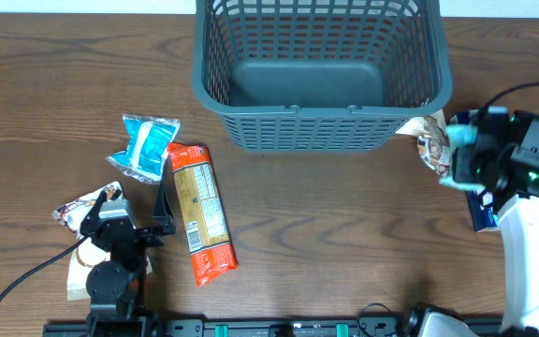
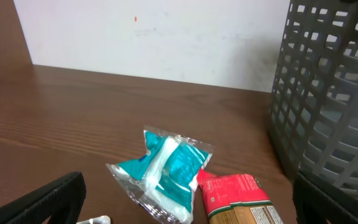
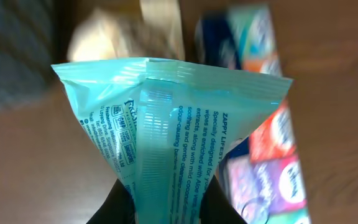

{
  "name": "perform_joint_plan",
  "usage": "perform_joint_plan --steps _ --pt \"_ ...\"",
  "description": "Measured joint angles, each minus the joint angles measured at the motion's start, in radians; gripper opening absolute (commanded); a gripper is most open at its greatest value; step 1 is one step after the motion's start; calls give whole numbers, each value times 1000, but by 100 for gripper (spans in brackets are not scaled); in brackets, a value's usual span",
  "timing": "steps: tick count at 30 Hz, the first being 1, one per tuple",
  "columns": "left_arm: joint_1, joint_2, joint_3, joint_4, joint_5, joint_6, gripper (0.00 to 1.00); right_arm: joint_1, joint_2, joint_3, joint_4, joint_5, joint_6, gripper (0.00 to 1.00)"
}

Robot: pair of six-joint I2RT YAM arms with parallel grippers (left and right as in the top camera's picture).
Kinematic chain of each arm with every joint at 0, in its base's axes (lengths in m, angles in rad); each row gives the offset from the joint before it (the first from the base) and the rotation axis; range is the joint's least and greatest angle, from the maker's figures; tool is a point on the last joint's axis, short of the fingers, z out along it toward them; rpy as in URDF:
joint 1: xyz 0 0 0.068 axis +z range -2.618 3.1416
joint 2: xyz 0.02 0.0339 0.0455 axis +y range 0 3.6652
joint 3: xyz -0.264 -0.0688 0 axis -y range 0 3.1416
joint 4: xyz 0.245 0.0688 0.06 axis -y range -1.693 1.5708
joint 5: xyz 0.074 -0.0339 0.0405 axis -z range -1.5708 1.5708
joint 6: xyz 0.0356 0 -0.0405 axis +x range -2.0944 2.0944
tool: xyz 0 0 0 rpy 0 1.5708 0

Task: Pack container
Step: 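Carry the teal wipe pack with the right gripper over the basket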

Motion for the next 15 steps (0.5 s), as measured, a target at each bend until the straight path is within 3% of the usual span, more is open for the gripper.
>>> perform_joint_plan --steps 6,15 --pt "0 0 0 0 0 0 99 63 -36 121 43 3 58 1" --pt "0 0 0 0 0 0 99 251 -45 313 289 -7 53 1"
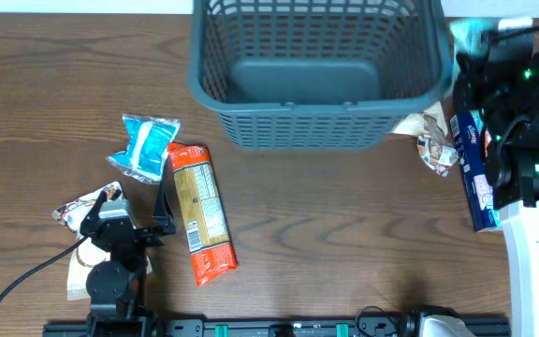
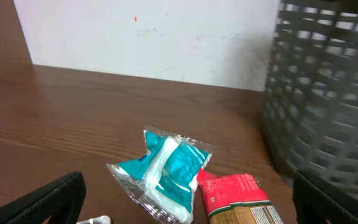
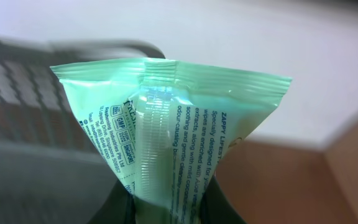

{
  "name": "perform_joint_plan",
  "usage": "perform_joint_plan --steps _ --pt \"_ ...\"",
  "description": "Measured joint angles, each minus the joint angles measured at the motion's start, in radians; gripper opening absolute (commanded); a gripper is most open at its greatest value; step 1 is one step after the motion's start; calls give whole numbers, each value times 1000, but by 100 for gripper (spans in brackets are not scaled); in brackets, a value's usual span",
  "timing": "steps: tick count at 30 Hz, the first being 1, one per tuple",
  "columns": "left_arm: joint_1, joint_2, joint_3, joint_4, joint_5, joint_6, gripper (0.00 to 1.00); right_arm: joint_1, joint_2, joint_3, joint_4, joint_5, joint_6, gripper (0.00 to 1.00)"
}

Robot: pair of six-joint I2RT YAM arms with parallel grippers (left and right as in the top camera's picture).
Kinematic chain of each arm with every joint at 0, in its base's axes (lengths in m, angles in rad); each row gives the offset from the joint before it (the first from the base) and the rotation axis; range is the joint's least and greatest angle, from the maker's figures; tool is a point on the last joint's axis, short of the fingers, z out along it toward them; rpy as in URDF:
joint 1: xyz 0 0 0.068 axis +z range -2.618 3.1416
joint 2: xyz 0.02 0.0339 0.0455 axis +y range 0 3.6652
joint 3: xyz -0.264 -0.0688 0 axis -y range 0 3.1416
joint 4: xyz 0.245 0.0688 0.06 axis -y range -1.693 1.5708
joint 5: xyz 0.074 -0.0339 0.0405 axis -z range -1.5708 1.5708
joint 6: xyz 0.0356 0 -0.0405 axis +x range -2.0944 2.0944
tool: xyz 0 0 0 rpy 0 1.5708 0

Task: Pack container
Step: 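Carry the teal wipe pack with the right gripper over the basket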

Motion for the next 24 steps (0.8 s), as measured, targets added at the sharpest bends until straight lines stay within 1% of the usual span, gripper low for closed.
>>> perform_joint_plan --steps 4,10,17,24 --pt "0 0 0 0 0 0 99 93 -1 72 61 -19 -73 1" --pt "0 0 0 0 0 0 99 157 6 137 53 -63 -164 1" --pt "0 0 0 0 0 0 99 171 13 148 38 -31 -196 1" --pt "0 0 0 0 0 0 99 171 19 148 -16 89 -209 1"
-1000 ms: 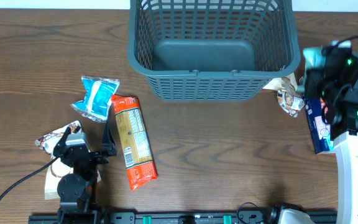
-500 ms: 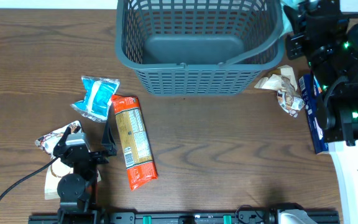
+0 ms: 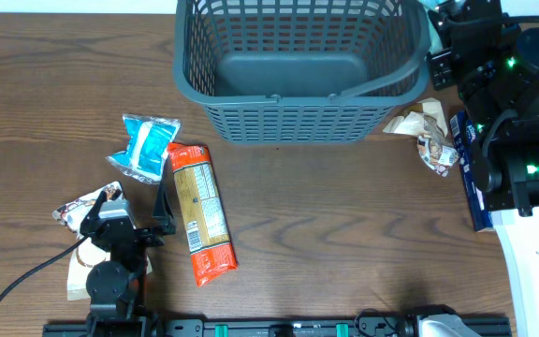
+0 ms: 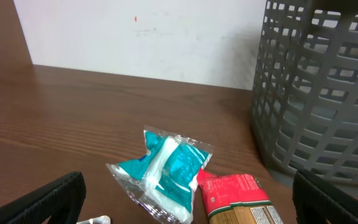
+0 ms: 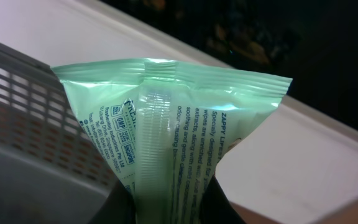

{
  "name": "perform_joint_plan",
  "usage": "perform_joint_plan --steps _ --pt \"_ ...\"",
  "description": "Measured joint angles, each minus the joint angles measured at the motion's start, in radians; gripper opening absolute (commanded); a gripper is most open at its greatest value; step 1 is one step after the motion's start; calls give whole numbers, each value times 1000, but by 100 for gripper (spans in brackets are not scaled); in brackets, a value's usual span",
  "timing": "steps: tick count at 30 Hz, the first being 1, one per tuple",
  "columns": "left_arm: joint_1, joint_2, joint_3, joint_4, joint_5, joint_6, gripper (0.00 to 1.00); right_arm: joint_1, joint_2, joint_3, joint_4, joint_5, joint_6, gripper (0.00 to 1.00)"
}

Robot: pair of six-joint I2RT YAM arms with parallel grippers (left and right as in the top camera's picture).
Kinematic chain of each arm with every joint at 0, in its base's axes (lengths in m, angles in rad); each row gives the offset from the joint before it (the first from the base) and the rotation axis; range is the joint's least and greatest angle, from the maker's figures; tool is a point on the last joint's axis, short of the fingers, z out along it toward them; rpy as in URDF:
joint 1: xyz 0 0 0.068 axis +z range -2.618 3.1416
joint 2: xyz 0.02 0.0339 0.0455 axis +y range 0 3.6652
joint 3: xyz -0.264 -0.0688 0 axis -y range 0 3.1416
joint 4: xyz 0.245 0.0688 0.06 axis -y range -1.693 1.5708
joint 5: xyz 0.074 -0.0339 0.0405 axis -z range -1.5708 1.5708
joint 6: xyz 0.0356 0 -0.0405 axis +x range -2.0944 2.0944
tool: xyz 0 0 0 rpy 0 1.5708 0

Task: Pack container
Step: 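Carry the teal wipe pack with the right gripper over the basket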

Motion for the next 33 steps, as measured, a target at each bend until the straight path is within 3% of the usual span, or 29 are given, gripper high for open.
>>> perform_joint_plan --steps 12,28,33 --pt "0 0 0 0 0 0 99 -1 5 0 -48 219 -53 1" --pt "0 0 0 0 0 0 99 121 48 8 -19 -174 -145 1" --pt "0 0 0 0 0 0 99 122 164 129 -156 -246 -183 1"
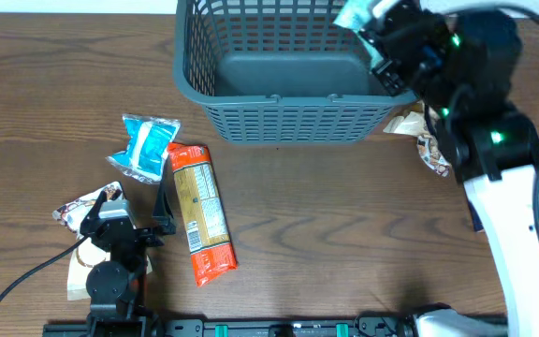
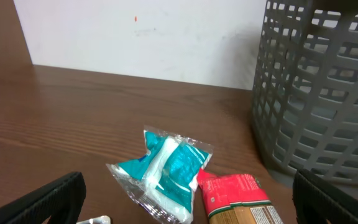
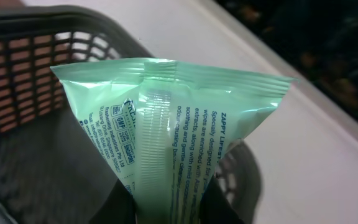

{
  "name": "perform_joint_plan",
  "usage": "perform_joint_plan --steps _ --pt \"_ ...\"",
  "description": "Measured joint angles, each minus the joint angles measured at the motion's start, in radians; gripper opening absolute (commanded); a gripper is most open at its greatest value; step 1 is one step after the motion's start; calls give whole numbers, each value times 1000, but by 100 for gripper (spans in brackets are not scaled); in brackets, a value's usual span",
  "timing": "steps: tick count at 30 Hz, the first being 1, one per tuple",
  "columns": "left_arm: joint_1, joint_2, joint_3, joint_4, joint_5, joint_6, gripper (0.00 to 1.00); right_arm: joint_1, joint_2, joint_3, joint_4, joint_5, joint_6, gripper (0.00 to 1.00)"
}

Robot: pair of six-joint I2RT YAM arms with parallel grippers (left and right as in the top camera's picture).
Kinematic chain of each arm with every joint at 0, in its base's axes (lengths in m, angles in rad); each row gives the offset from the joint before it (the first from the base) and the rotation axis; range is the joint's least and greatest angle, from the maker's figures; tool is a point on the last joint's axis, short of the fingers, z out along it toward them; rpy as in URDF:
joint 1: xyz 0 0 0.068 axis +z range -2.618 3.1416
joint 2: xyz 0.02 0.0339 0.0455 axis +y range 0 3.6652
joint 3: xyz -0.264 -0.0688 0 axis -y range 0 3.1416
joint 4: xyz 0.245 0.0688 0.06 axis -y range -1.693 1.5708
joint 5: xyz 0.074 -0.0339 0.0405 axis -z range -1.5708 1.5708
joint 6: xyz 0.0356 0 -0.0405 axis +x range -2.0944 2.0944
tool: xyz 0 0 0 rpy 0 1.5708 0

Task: Pack container
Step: 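Carry the teal wipe pack with the right gripper over the basket, then open the right gripper to drop the wipe pack into the basket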

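A grey slatted basket [image 1: 204,84] stands at the back middle of the table. My right gripper [image 1: 374,21] is shut on a pale green wipes packet [image 3: 166,124], held above the basket's right rim; the packet shows overhead as a green corner [image 1: 352,15]. My left gripper [image 2: 185,214] rests open low on the table at front left, wide fingers [image 2: 42,199] either side of a teal-and-white pouch [image 2: 166,171] and a red-topped orange snack pack [image 1: 200,211].
A brown-and-white wrapper [image 1: 87,211] lies under the left arm. A crumpled tan wrapper [image 1: 427,131] sits right of the basket, with a dark blue box edge [image 1: 473,217] behind the right arm. A white wall [image 2: 142,37] backs the table.
My right gripper, still shut on the green packet, has moved left from beyond the basket's right rim to over the basket's right side. The left arm and basket have not moved.
My right gripper held the green packet low at the table's right, by the tan wrapper and blue box. Then it was higher, near the basket's back right corner, and the basket had shifted left. Now the packet hangs over the basket's right side. The left arm stayed still.
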Motion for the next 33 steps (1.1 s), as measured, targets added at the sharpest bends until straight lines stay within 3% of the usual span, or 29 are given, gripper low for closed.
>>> perform_joint_plan --steps 8,13,18,33 --pt "0 0 0 1 0 0 99 1 274 403 -340 -156 -111 1" --pt "0 0 0 0 0 0 99 1 382 566 -505 -262 -192 0" --pt "0 0 0 0 0 0 99 1 451 596 -605 -314 -252 1" --pt "0 0 0 0 0 0 99 1 732 597 -611 -326 -290 1"
